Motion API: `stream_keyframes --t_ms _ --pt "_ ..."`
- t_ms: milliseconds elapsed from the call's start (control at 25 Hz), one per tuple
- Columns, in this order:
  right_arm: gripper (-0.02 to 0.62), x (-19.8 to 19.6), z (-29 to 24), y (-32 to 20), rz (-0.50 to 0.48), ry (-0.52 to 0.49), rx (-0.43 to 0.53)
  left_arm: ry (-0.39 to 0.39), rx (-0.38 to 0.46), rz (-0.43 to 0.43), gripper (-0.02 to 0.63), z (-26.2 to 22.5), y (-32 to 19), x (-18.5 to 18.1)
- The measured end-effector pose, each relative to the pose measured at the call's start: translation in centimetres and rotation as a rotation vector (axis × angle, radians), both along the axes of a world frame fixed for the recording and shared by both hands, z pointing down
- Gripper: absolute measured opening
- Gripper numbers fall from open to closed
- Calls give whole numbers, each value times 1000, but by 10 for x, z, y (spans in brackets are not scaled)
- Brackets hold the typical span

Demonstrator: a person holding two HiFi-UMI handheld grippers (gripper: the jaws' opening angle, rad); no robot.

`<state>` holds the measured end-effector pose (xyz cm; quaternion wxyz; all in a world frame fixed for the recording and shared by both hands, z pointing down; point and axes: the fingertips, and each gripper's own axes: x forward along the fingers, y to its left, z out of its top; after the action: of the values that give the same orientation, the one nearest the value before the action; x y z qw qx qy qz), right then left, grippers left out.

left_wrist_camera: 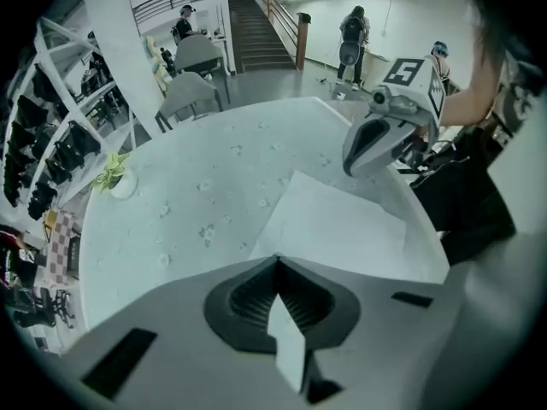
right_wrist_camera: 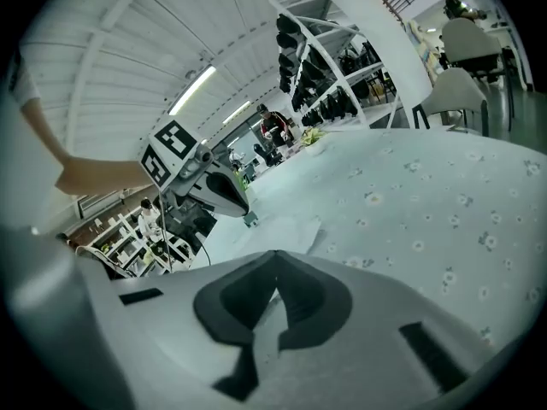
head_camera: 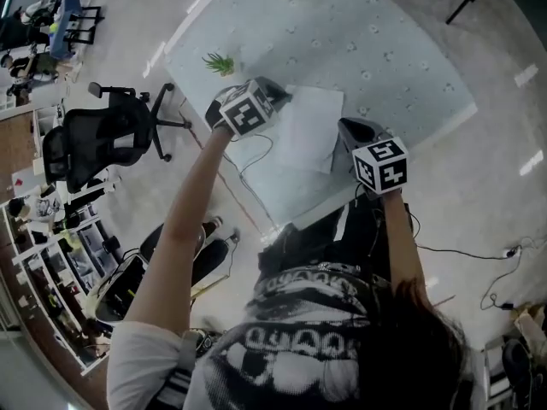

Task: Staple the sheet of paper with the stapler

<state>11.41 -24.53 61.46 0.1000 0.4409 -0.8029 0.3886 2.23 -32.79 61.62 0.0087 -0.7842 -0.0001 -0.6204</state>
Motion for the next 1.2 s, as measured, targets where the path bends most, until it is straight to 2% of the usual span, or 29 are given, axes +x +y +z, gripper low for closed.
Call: stream_keyframes --t_ms 160,440,520,640,720,880,1040,1200 --pt "0 7 -2 0 18 -18 1 -57 -47 59 3 4 5 1" --pt "0 5 -2 0 -12 5 16 -230 -106 230 5 9 6 6" --pt "0 3 -1 1 -27 22 17 -222 -113 202 5 10 9 5" --pt "0 -3 0 1 -43 25 16 -150 -83 127 3 9 9 3" --pt "0 -5 -1 -1 -54 25 16 -138 -66 102 3 8 8 3" --pt "0 -8 0 0 -84 41 9 -167 -79 122 3 8 3 9" --pt "0 -17 2 4 -118 50 -7 -237 -84 157 3 18 11 10" --pt "0 -25 4 9 -158 60 -17 -261 -108 141 5 17 7 3"
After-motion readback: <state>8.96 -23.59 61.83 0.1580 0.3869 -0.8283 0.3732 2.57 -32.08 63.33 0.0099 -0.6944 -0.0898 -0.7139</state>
